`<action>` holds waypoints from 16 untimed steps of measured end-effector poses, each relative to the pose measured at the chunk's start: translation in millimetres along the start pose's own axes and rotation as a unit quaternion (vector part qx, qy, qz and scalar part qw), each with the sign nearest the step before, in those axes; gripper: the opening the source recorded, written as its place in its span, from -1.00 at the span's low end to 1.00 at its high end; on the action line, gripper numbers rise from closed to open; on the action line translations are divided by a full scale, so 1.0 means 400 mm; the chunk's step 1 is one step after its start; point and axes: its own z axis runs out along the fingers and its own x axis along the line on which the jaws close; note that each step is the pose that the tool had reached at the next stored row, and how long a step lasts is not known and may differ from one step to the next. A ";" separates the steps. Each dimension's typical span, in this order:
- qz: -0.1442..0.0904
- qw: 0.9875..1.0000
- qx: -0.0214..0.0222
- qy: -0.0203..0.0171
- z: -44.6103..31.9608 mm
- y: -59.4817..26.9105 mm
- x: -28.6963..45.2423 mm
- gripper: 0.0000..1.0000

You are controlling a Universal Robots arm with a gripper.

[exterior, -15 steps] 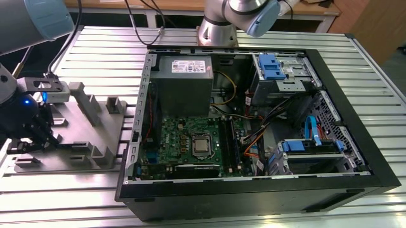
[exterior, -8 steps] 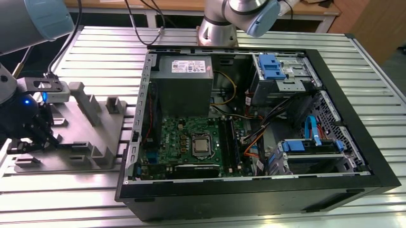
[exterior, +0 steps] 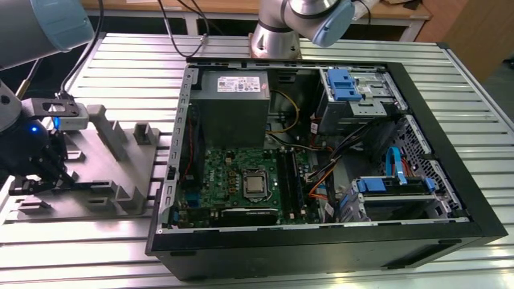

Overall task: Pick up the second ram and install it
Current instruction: 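Pick up the second ram and move it above second insertion slot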

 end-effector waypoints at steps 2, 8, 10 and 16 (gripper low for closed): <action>0.000 1.000 0.000 0.000 0.000 0.000 0.000 -0.77; 0.001 1.000 0.000 -0.001 0.000 0.000 0.000 -0.77; 0.004 1.000 0.000 -0.001 0.000 0.000 0.000 -0.77; 0.005 1.000 0.000 -0.001 0.000 0.000 0.000 -0.77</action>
